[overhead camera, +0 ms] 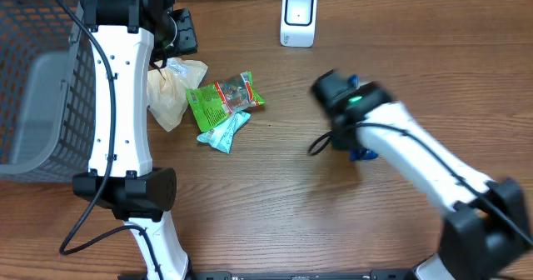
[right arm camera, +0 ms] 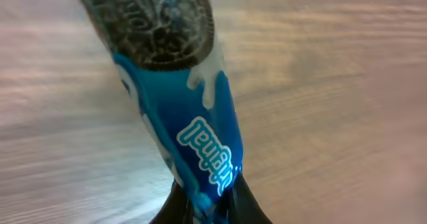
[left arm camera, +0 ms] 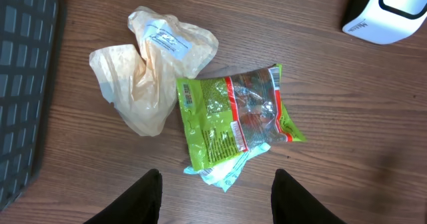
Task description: Scan the item barcode
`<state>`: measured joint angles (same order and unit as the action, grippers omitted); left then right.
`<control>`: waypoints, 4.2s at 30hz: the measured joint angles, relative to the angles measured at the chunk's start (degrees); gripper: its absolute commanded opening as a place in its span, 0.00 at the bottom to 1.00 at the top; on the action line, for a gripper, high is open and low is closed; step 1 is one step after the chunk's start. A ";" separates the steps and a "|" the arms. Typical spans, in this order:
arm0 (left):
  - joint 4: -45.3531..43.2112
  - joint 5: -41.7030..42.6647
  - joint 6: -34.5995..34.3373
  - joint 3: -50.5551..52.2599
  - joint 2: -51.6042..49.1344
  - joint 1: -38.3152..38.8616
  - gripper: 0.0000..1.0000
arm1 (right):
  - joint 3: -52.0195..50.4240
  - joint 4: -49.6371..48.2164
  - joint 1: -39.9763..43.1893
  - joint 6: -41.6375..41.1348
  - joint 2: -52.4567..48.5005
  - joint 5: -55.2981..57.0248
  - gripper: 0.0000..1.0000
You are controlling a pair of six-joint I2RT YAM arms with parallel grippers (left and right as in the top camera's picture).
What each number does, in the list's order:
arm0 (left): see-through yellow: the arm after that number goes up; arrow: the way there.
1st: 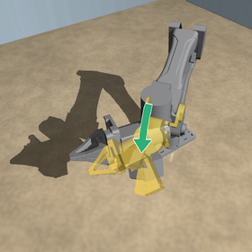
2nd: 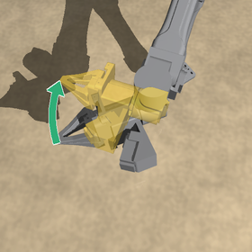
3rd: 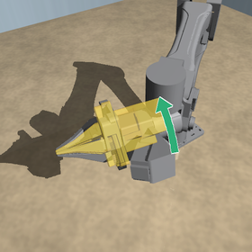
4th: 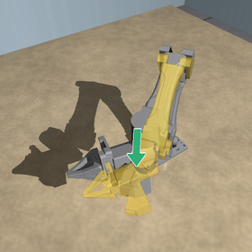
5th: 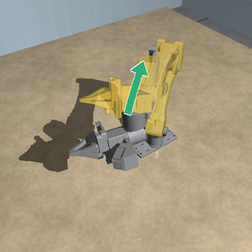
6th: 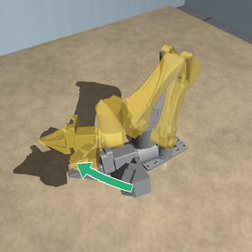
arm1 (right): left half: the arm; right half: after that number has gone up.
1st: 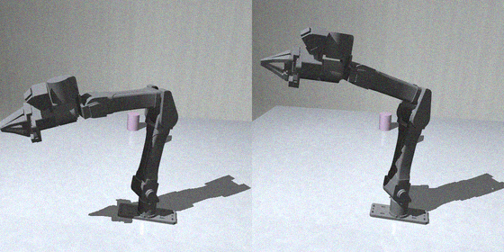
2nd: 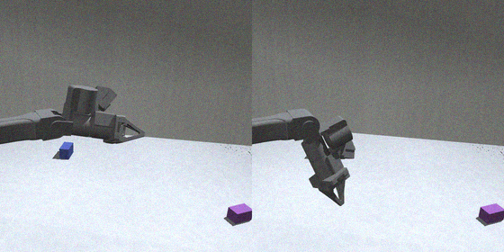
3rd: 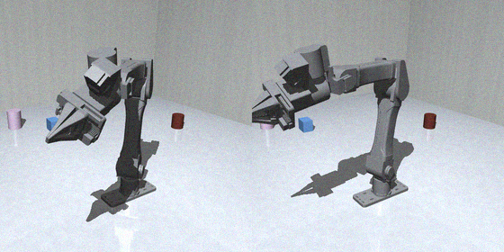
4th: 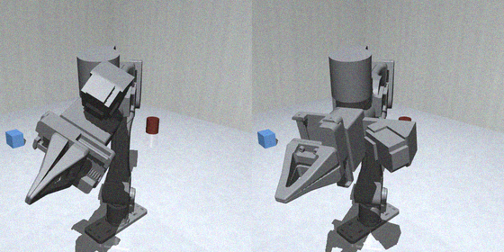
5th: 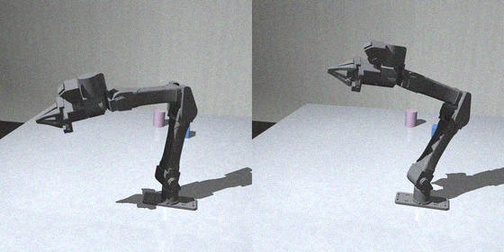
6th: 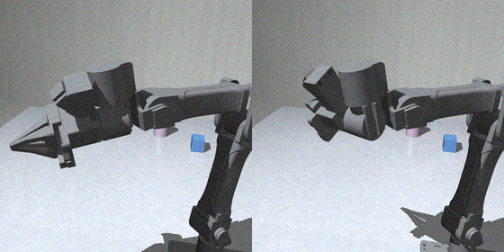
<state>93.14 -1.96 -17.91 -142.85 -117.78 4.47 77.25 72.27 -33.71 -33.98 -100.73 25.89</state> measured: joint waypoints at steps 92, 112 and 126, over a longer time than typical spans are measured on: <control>-1.01 -0.02 0.11 0.00 0.00 0.00 0.45 | -3.89 -17.22 7.23 20.61 -8.33 -20.74 0.04; -1.01 0.00 0.15 0.00 0.00 0.00 0.49 | -1.62 -14.78 16.57 56.61 -7.10 -91.82 0.04; -1.03 -0.02 0.48 0.00 0.00 0.00 0.80 | 18.27 -13.31 17.53 52.17 -7.08 -108.74 0.04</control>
<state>92.12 -1.98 -17.43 -142.85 -117.78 4.47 95.53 58.96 -16.19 18.20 -107.81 -82.85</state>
